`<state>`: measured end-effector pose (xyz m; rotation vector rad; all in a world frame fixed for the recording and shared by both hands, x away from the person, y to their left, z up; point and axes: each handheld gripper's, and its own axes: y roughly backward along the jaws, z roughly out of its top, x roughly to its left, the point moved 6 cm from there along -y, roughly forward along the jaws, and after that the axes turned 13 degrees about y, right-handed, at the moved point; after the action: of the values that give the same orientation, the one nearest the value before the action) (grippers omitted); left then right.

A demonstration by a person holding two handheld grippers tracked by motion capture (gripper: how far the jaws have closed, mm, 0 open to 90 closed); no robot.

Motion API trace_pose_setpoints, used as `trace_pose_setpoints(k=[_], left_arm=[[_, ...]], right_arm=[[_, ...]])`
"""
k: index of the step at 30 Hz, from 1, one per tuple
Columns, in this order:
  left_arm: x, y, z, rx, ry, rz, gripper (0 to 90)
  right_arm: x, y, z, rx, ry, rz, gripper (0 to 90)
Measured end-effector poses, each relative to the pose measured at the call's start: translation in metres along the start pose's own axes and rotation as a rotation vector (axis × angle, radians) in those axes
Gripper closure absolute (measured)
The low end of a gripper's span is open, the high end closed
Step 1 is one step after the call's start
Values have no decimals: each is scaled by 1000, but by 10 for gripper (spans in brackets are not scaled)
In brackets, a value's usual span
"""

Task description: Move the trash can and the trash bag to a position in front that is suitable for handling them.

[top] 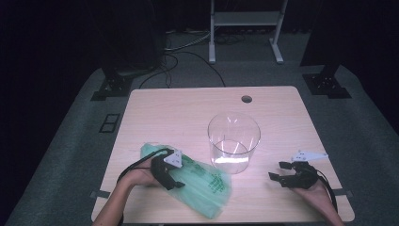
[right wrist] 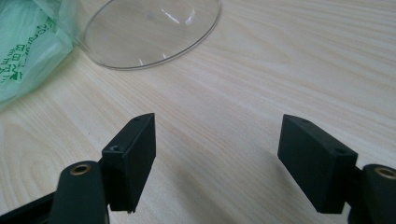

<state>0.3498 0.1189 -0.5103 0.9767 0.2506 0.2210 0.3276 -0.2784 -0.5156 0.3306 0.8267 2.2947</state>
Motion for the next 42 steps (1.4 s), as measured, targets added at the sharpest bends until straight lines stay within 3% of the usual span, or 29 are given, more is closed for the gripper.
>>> trace_pose_setpoints(k=[18,33,42], left_arm=[[3,3,2,-32,31,7,541],[4,1,7,-30,46,5,782],[3,0,8,-26,50,-9,873]], right_arm=[[3,-2,-1,7,-4,6,273],[2,-3,-2,8,-2,8,273],[2,-3,-3,9,-6,10,274]])
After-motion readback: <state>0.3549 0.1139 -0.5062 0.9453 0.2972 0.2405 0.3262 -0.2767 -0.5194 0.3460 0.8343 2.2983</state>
